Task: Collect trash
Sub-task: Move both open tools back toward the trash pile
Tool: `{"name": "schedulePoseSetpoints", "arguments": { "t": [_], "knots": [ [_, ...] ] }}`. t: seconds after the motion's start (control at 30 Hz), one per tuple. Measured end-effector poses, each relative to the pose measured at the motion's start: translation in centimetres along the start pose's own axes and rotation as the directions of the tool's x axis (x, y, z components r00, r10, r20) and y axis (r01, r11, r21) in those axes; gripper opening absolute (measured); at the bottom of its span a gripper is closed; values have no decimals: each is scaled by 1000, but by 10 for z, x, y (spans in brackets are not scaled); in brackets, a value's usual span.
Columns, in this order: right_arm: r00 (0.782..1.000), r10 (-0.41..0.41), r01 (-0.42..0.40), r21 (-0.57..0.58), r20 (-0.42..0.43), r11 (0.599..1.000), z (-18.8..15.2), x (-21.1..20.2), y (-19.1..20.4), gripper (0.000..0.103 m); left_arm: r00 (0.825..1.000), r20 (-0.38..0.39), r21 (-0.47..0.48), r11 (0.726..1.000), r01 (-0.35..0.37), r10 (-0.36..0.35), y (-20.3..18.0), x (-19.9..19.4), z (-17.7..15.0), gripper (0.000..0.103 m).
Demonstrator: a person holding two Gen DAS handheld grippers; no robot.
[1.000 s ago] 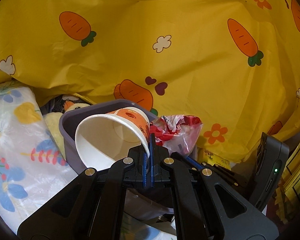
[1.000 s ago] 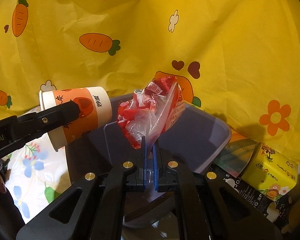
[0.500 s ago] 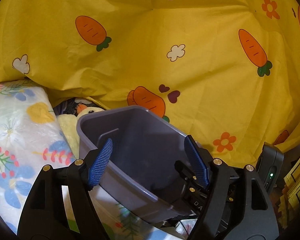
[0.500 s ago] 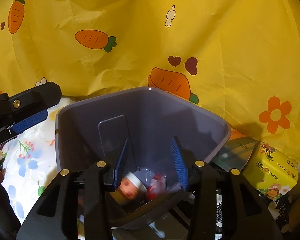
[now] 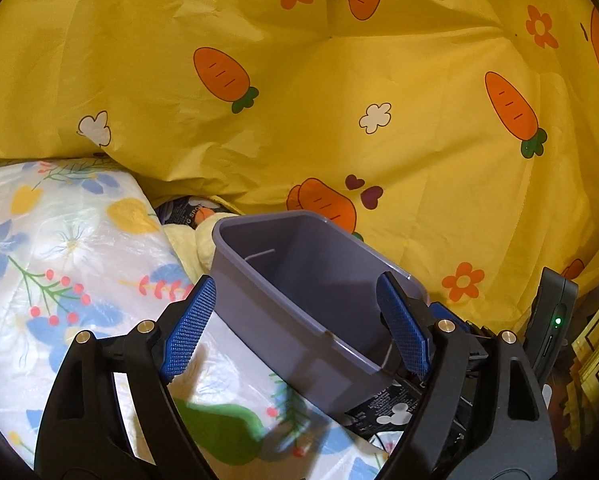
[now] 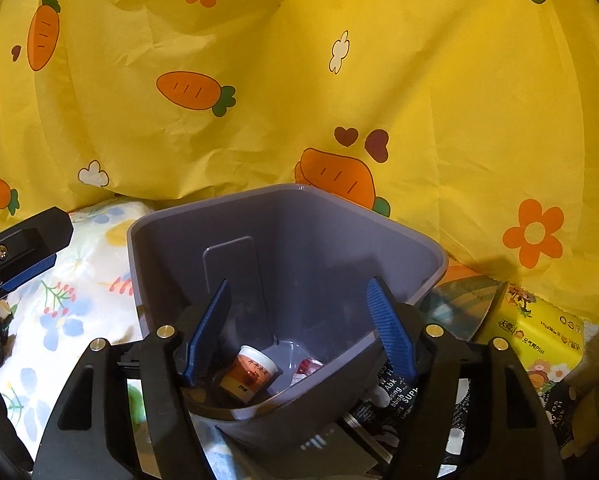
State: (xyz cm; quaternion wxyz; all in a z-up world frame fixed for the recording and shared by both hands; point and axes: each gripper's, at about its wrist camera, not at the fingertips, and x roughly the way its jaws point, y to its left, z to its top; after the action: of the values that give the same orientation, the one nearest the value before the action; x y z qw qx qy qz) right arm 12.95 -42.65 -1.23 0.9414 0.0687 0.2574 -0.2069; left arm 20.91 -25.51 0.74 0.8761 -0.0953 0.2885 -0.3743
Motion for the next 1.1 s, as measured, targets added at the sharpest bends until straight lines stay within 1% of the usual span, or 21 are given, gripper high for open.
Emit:
{"name": "schedulePoseSetpoints", "arguments": {
  "t": [0.13, 0.23, 0.3, 0.4, 0.53, 0.63, 0.7, 0.8, 0.9, 0.97, 1.03, 1.1],
  "knots": [
    [999, -14, 14, 1, 29, 1000, -6, -16, 4, 80, 1000, 8, -1, 1000, -20, 20, 4, -20, -11, 84],
    [998, -14, 13, 3, 58, 1000, -11, -30, 8, 84, 998, 19, -13, 998, -58, 58, 10, -40, -20, 85],
    [997, -12, 11, 7, 77, 1000, -14, -40, 12, 86, 994, 30, -12, 995, -102, 102, 15, -56, -26, 86],
    [995, 12, -13, 11, 100, 1000, -18, -53, 22, 88, 979, 48, -3, 980, -198, 198, 23, -82, -37, 89],
    [991, 107, -107, -5, 83, 994, -25, -66, 42, 89, 944, 51, -26, 945, -325, 326, 47, -117, -53, 90],
    [981, 184, -181, -46, 67, 982, -30, -76, 68, 89, 908, 46, -76, 907, -413, 417, 74, -145, -68, 90],
    [971, 231, -226, -81, 63, 971, -33, -83, 89, 89, 874, 39, -117, 870, -478, 485, 93, -166, -76, 90],
    [953, 299, -292, -131, 42, 947, -38, -89, 122, 89, 823, 45, -164, 816, -554, 567, 118, -197, -83, 90],
    [927, 376, -370, -180, -2, 911, -48, -94, 160, 89, 759, 53, -196, 752, -629, 649, 138, -228, -91, 90],
    [901, 430, -431, -209, -52, 878, -58, -96, 186, 89, 718, 53, -220, 710, -669, 694, 151, -247, -95, 90],
    [880, 466, -474, -233, -94, 849, -68, -96, 211, 89, 686, 55, -246, 676, -695, 726, 162, -265, -99, 90],
    [864, 485, -503, -259, -134, 825, -77, -94, 234, 89, 666, 57, -275, 652, -706, 744, 171, -279, -101, 90]
  ]
}}
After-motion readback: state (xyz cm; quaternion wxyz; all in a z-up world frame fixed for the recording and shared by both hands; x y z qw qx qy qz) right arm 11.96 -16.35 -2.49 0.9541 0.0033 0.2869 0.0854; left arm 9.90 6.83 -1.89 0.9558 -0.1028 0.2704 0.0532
